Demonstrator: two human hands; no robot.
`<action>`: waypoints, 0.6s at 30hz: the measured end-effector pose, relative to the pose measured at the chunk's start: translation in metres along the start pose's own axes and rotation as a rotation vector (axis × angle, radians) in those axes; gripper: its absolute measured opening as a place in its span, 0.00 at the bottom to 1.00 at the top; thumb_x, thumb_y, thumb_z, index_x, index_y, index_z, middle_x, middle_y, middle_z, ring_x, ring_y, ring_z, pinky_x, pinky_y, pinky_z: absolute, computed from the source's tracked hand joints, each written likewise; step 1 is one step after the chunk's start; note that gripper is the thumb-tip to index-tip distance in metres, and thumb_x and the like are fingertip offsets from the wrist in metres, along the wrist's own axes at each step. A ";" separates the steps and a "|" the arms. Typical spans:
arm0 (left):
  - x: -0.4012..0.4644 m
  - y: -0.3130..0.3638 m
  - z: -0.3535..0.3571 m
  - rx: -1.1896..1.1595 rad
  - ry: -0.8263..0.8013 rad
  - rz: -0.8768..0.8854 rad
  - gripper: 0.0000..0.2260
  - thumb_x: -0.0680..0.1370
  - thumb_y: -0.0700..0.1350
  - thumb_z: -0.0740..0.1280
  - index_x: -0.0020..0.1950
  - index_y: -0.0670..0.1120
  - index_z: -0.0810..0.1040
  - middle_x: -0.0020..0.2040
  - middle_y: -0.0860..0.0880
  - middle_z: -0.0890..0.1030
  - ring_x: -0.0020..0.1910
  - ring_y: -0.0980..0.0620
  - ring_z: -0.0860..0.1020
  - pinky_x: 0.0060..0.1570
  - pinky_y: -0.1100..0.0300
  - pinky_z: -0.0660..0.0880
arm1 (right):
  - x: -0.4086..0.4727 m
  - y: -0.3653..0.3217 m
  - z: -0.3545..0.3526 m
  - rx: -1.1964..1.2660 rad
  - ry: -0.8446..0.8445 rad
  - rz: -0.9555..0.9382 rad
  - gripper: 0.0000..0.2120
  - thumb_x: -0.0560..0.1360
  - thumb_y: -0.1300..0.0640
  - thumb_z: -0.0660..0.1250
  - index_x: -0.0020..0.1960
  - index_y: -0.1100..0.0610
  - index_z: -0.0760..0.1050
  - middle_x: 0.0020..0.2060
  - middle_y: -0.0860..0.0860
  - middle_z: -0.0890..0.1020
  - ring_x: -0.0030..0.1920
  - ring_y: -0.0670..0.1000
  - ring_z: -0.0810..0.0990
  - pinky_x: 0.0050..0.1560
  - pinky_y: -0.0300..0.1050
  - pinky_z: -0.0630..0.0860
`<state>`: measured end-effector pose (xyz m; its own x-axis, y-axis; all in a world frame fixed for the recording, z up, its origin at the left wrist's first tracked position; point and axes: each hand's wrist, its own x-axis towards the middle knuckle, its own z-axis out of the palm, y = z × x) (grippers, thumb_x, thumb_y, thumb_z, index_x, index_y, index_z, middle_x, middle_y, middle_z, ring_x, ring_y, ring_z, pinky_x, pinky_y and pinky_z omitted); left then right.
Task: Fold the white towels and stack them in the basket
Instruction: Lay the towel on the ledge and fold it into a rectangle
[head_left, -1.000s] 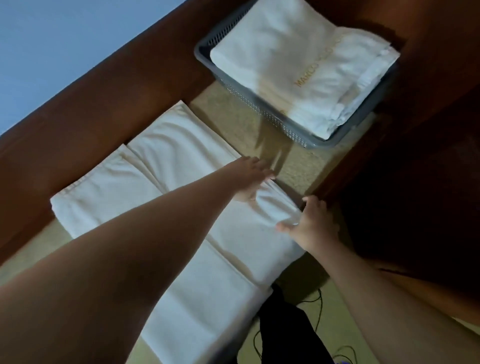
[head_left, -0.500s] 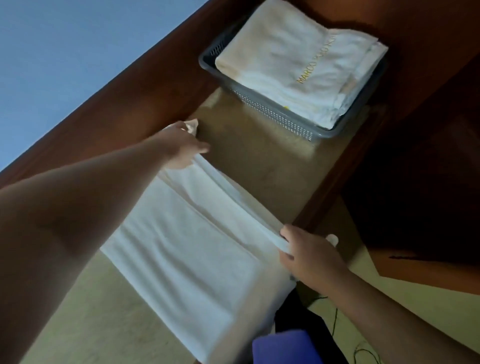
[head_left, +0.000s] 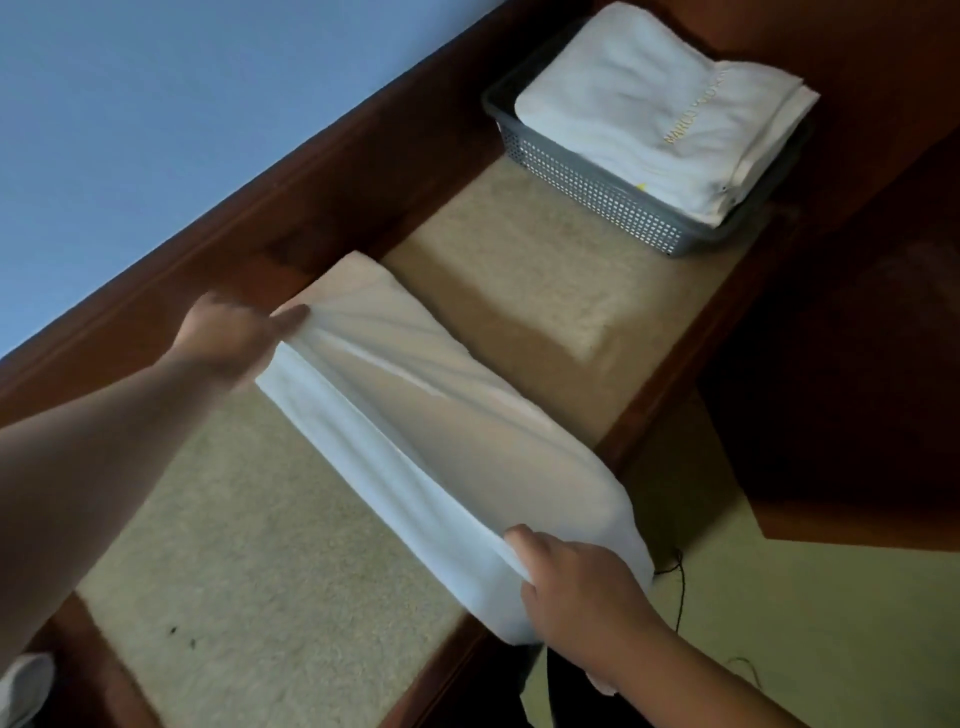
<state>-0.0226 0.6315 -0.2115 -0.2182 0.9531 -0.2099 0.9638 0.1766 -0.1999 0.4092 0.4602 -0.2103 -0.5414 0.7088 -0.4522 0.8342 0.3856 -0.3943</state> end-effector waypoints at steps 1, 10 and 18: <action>-0.016 0.009 0.001 -0.144 -0.065 -0.109 0.24 0.83 0.68 0.52 0.61 0.54 0.80 0.46 0.49 0.79 0.53 0.44 0.77 0.54 0.51 0.72 | 0.000 -0.002 0.012 -0.001 -0.016 -0.009 0.18 0.83 0.55 0.56 0.73 0.49 0.61 0.56 0.50 0.79 0.51 0.56 0.81 0.42 0.50 0.70; -0.026 0.071 0.045 -1.663 0.029 -0.785 0.23 0.78 0.33 0.55 0.66 0.52 0.78 0.54 0.42 0.83 0.41 0.48 0.82 0.44 0.55 0.81 | 0.008 0.006 0.070 0.057 -0.046 0.008 0.24 0.82 0.59 0.56 0.77 0.47 0.59 0.63 0.47 0.76 0.62 0.52 0.75 0.56 0.47 0.72; -0.004 0.077 0.044 -1.877 0.145 -1.050 0.32 0.72 0.48 0.78 0.74 0.53 0.70 0.61 0.52 0.79 0.48 0.51 0.81 0.48 0.56 0.80 | -0.001 -0.002 0.066 0.106 0.087 0.013 0.23 0.79 0.53 0.57 0.73 0.45 0.69 0.55 0.42 0.78 0.53 0.47 0.78 0.49 0.42 0.76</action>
<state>0.0459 0.6300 -0.2685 -0.7078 0.3598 -0.6079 -0.4748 0.3949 0.7865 0.4009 0.4202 -0.2616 -0.5160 0.7634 -0.3887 0.8226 0.3149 -0.4735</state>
